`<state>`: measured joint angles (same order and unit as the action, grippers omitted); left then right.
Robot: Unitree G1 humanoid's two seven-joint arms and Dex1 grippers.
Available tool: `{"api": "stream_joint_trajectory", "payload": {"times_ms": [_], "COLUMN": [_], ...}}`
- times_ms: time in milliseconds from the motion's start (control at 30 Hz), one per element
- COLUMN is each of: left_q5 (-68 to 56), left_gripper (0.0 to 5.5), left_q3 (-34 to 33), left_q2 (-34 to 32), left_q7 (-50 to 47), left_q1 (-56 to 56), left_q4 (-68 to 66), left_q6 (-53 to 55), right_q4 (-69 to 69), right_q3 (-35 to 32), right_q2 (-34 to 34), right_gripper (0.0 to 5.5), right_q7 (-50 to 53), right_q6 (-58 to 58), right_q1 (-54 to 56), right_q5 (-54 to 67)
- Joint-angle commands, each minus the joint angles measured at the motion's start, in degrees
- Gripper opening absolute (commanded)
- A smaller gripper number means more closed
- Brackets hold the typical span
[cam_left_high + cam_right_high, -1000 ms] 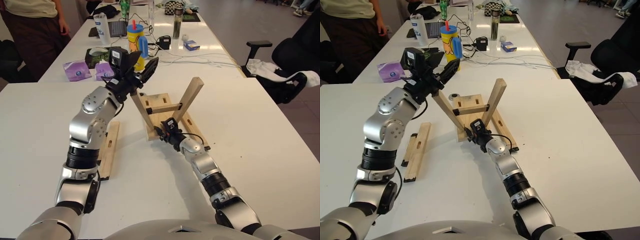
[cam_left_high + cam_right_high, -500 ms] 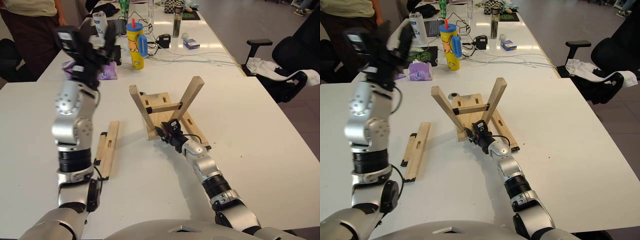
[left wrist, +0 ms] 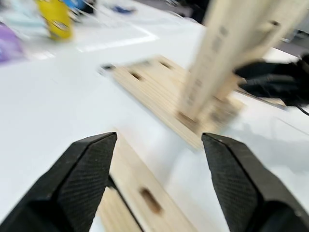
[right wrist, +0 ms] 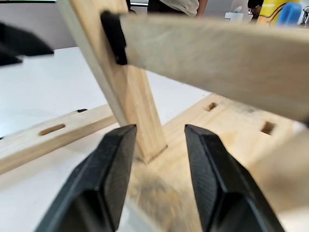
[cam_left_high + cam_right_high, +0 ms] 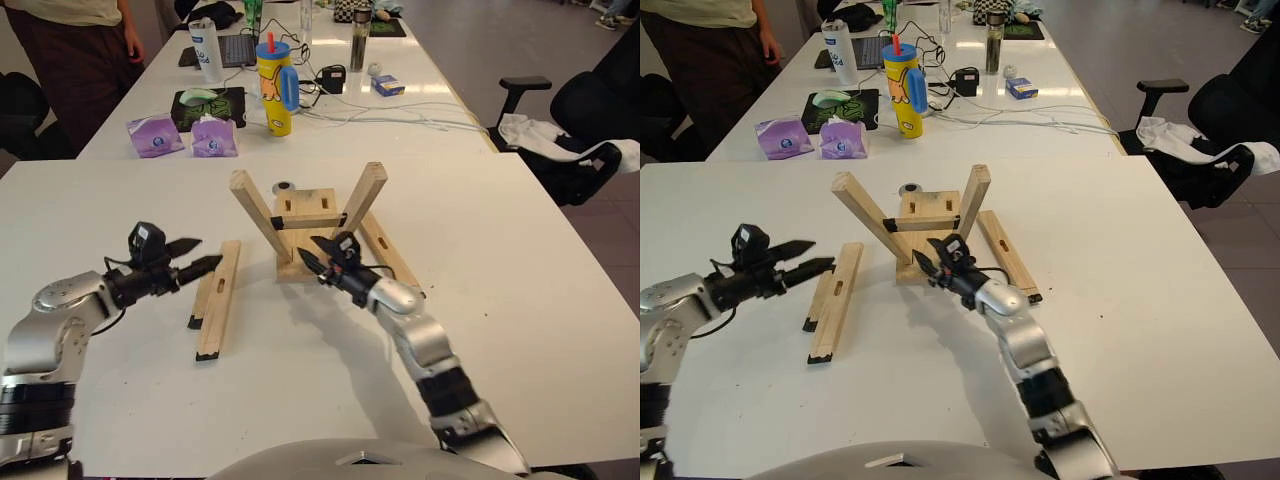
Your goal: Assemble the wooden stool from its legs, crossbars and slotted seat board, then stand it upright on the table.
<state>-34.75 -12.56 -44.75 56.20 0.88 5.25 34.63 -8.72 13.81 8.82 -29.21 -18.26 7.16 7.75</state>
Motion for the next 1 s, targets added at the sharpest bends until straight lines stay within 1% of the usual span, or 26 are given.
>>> {"api": "stream_joint_trajectory", "payload": {"times_ms": [33,100,133,200,267,300,433,533,600,667,733,767,867,933,1000], "left_q5": [-11.17,-11.61,-11.39,-10.02,-10.21,-9.01,-0.13,3.49,4.71,6.04,5.24,4.40,-5.75,-9.47,-11.52], "left_gripper": [3.29,3.29,3.29,3.29,3.29,3.29,3.29,3.29,3.29,3.29,3.29,3.29,3.29,3.29,3.29], "left_q3": [-1.82,1.27,2.85,6.97,9.89,12.05,21.20,23.46,23.00,21.82,18.44,16.32,5.55,0.94,-3.16], "left_q2": [-5.81,-4.56,-3.78,-0.08,4.07,4.95,4.06,2.58,0.32,-3.12,-6.52,-7.83,-8.11,-10.10,-10.89], "left_q7": [8.42,7.20,6.29,3.77,1.05,0.23,-0.28,0.72,2.17,3.69,5.28,5.93,7.89,8.96,9.07], "left_q1": [-3.34,-1.66,-0.94,1.10,3.70,4.39,5.86,6.51,7.06,7.63,7.99,8.91,16.69,20.06,22.91], "left_q4": [7.28,9.56,10.31,10.46,9.03,8.52,6.35,5.41,4.96,4.50,4.99,5.16,3.81,2.98,0.18], "left_q6": [12.29,14.11,14.78,14.56,15.76,15.95,13.02,11.42,11.08,10.55,10.94,11.23,16.43,18.71,18.59], "right_q4": [-11.72,-6.41,-3.03,8.34,19.90,25.49,40.92,47.50,47.36,43.82,39.77,37.50,28.63,22.50,16.59], "right_q3": [-7.57,-9.61,-10.35,-11.74,-12.07,-11.55,-10.55,-10.03,-8.96,-7.96,-6.96,-6.60,-5.60,-4.62,-3.78], "right_q2": [15.72,21.07,22.63,22.76,20.70,19.21,13.53,10.11,8.78,8.34,8.05,8.05,8.86,9.05,8.55], "right_gripper": [1.83,1.83,1.83,1.83,1.83,1.83,1.83,1.83,1.83,1.83,1.83,1.83,1.83,1.83,1.83], "right_q7": [-14.07,-17.49,-18.15,-15.92,-13.22,-11.57,-12.02,-15.97,-21.11,-25.31,-27.20,-27.56,-27.27,-26.87,-25.25], "right_q6": [-9.89,-9.61,-8.78,-3.85,1.54,4.63,13.56,17.71,18.41,17.16,15.52,14.54,10.04,6.88,3.11], "right_q1": [-6.31,-3.11,-0.62,8.45,17.62,22.15,34.46,39.51,39.87,38.06,35.74,34.46,29.73,27.30,25.73], "right_q5": [10.72,10.14,9.45,6.54,4.10,2.48,1.31,1.94,3.08,4.21,4.55,4.75,5.25,5.56,5.47]}}
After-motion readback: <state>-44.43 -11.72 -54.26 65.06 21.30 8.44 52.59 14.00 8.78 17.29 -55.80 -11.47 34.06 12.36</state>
